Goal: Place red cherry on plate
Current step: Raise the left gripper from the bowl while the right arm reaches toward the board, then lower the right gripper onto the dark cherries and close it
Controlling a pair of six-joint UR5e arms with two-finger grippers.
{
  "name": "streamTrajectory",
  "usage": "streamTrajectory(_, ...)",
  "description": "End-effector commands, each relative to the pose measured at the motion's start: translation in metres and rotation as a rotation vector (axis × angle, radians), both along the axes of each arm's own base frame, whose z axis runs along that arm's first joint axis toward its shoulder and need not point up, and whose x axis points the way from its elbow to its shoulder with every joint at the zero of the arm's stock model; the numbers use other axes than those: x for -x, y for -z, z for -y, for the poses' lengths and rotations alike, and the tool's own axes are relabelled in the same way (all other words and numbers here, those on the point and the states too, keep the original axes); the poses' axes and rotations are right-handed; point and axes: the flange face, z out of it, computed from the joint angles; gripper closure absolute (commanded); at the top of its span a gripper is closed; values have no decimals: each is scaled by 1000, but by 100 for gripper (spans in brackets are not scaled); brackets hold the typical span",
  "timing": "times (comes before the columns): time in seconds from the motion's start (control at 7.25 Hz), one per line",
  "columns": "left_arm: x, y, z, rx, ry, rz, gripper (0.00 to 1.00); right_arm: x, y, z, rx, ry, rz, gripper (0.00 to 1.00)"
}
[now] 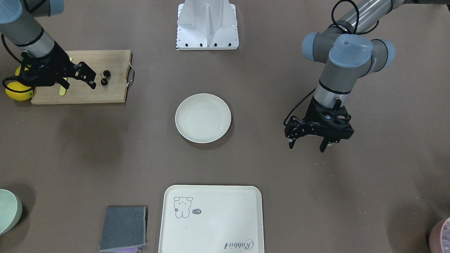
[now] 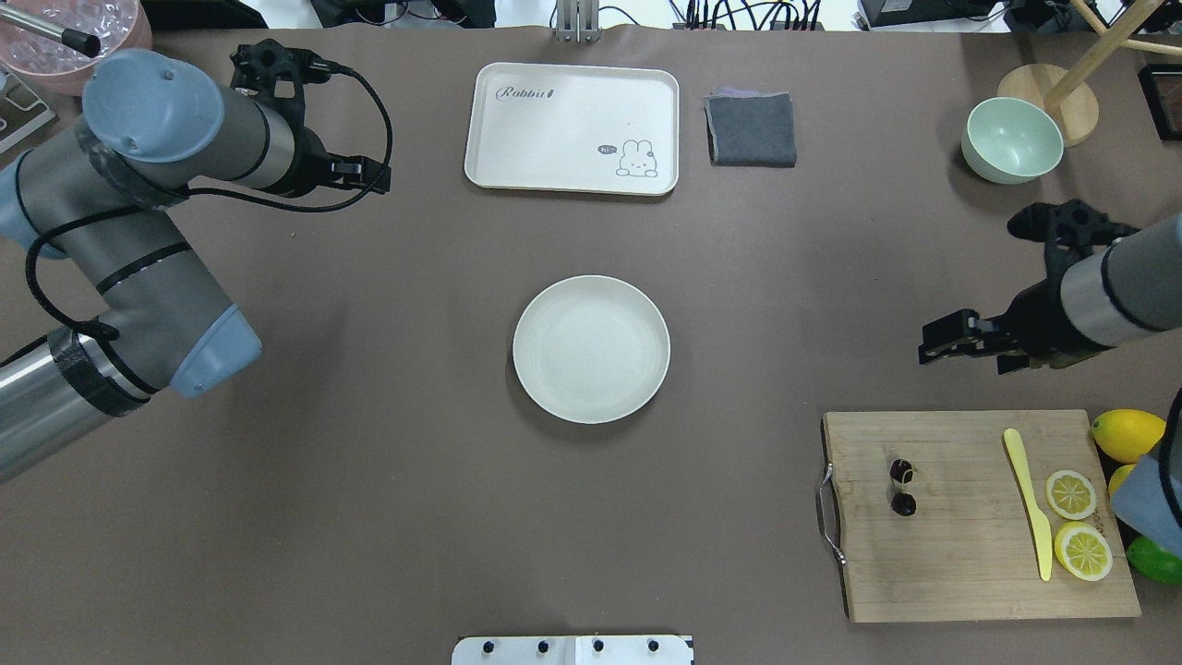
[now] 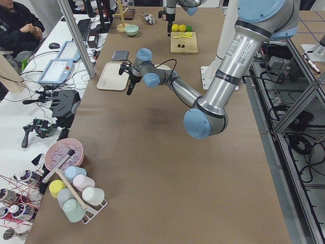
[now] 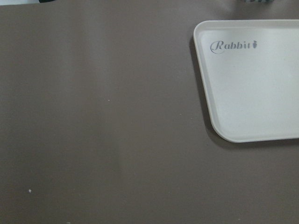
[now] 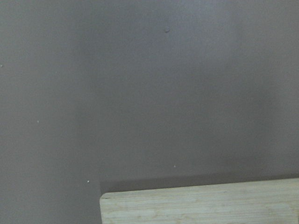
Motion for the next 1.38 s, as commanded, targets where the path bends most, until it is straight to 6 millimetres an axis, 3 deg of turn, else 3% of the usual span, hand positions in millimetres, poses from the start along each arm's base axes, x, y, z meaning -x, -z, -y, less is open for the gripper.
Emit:
streamTrajectory(0.0, 3, -8, 0, -19, -21, 25, 2, 37, -9, -36, 34, -15, -7, 0)
streamTrajectory(0.28, 2, -6, -1, -23, -24, 23, 2, 53, -25, -57, 28, 7, -49, 0)
streamTrajectory(0.55, 0, 0, -2, -29, -27, 16, 2, 59, -24, -67, 28, 33, -47, 0)
streamTrajectory(0.69, -2, -1, -3, -29, -30, 18, 2, 61, -25, -71, 33, 39, -50, 7)
streamTrajectory(0.97, -1, -2, -3, -26, -30, 20, 2, 60, -19, -73, 26, 40, -41, 83)
streamTrajectory(1.1, -1, -2, -3, -25, -29, 19, 2, 59, -20, -72, 23, 42, -42, 100)
streamTrajectory(1.24, -1, -1, -3, -25, -29, 19, 2, 57, -20, -69, 24, 33, -44, 100)
